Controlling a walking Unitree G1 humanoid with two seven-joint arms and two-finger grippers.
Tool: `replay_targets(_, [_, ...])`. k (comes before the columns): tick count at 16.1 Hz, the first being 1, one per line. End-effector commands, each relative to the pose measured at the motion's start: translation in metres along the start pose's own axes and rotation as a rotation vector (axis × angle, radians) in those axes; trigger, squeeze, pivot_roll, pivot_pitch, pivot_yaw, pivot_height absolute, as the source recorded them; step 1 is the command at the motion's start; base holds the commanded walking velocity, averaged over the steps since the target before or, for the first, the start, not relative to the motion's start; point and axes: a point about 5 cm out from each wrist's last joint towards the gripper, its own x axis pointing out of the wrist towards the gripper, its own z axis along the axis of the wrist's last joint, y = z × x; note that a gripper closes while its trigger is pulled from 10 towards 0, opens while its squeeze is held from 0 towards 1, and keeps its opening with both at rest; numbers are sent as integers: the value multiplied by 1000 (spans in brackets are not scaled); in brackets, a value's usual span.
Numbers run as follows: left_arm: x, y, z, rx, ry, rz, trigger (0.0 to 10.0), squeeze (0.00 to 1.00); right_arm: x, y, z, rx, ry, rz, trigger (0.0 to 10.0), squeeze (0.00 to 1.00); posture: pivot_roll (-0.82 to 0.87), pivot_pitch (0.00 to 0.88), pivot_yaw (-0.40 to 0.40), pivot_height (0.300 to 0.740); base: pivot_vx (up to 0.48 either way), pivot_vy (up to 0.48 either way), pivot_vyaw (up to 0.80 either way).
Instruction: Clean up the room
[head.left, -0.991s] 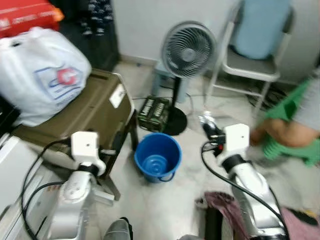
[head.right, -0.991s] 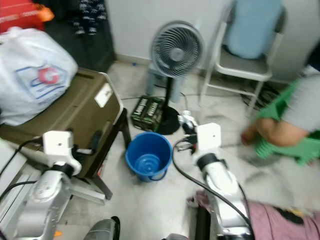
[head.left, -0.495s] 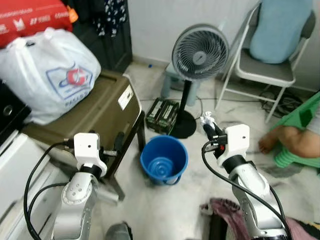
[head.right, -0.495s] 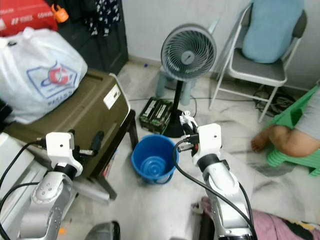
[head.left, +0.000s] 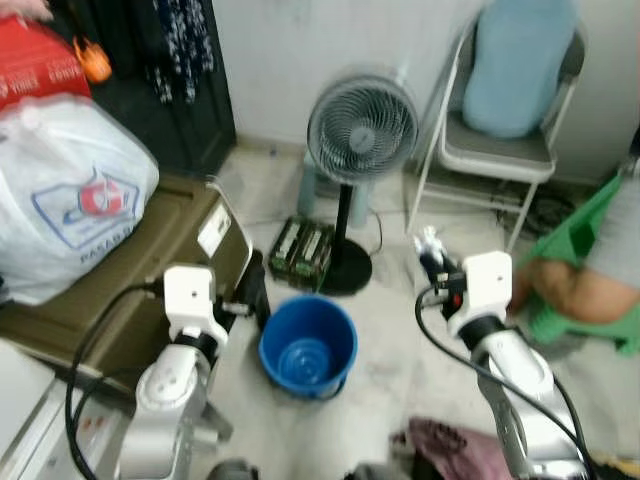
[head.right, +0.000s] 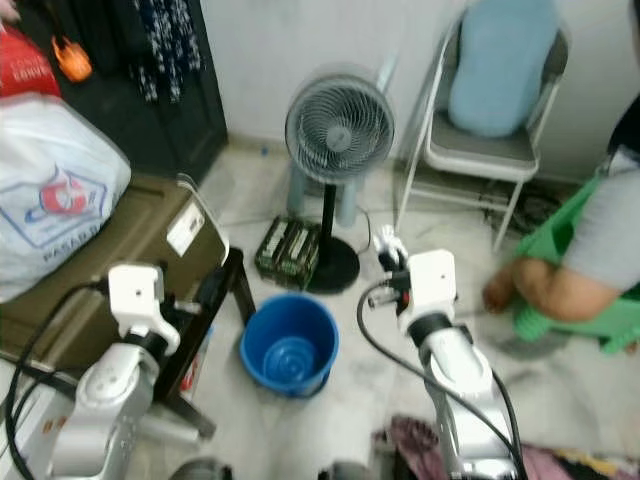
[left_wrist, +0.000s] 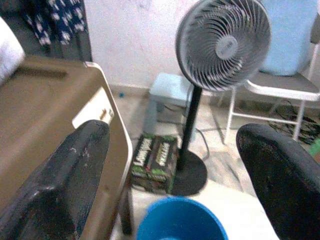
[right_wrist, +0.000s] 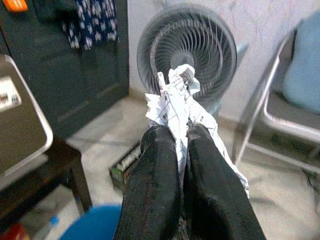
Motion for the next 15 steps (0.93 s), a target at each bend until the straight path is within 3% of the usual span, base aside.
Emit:
replay_targets(1, [-3, 9, 0, 12, 5, 32, 10000, 0, 3, 7, 2, 11, -11, 19, 10000, 0, -27, 101, -44, 740, 266, 0, 0])
replay_targets(7, [-2, 9, 0, 12, 5, 26, 10000, 0, 3, 7, 2, 11, -13, 20, 10000, 0, -29, 102, -44, 740, 89, 0, 0])
replay_targets(11, [-2, 9, 0, 13, 7, 23, 10000, 0, 3, 8, 3, 1, -16, 23, 10000, 0, -31, 101, -42, 740, 292, 0, 722])
replay_targets(15, [-1, 9, 0, 15, 11, 25, 10000, 0, 4, 8, 2, 2, -17, 20, 10000, 0, -30, 99, -42, 740, 202, 0, 0])
